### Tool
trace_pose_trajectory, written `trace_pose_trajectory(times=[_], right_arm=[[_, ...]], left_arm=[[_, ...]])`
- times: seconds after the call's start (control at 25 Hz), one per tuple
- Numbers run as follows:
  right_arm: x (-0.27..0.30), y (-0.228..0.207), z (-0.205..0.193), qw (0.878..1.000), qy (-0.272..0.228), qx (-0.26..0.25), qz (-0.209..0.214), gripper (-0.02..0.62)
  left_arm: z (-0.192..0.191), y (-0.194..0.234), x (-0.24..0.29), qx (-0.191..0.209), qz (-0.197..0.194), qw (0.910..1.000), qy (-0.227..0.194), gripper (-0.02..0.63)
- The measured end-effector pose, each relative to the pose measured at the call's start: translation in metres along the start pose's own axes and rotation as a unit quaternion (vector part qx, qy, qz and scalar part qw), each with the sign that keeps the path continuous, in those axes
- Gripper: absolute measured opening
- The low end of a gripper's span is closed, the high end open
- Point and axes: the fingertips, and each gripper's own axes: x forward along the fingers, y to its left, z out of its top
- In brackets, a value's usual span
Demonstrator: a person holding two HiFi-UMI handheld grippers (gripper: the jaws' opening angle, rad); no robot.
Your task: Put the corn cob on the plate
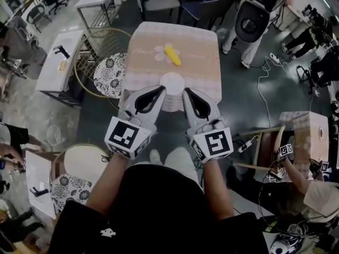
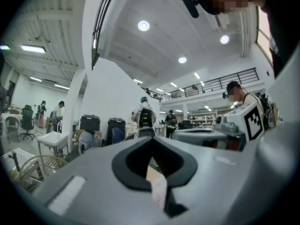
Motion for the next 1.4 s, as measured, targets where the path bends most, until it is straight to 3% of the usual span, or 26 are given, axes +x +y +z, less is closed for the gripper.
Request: trace_pose_trajectory(times=[0.44, 0.6, 1.4], right_arm=[[0.004, -0.011, -0.006, 1.000, 0.012, 0.001, -0.006, 0.000], [0.010, -0.017, -0.001, 1.000, 0.004, 0.002, -0.008, 0.000], [0.043, -0.058, -0.002, 1.000, -0.003, 0.004, -0.003, 0.000]], left_arm=[[-0.007, 0.000, 0.010, -0.001, -0.012, 0.9998, 0.013, 0.005], [-0.009, 0.005, 0.017, 0.018, -0.010, 0.9995, 0.022, 0.005], [-0.009, 0.031, 0.058, 0.008, 0.001, 0.9996, 0.026, 0.005]])
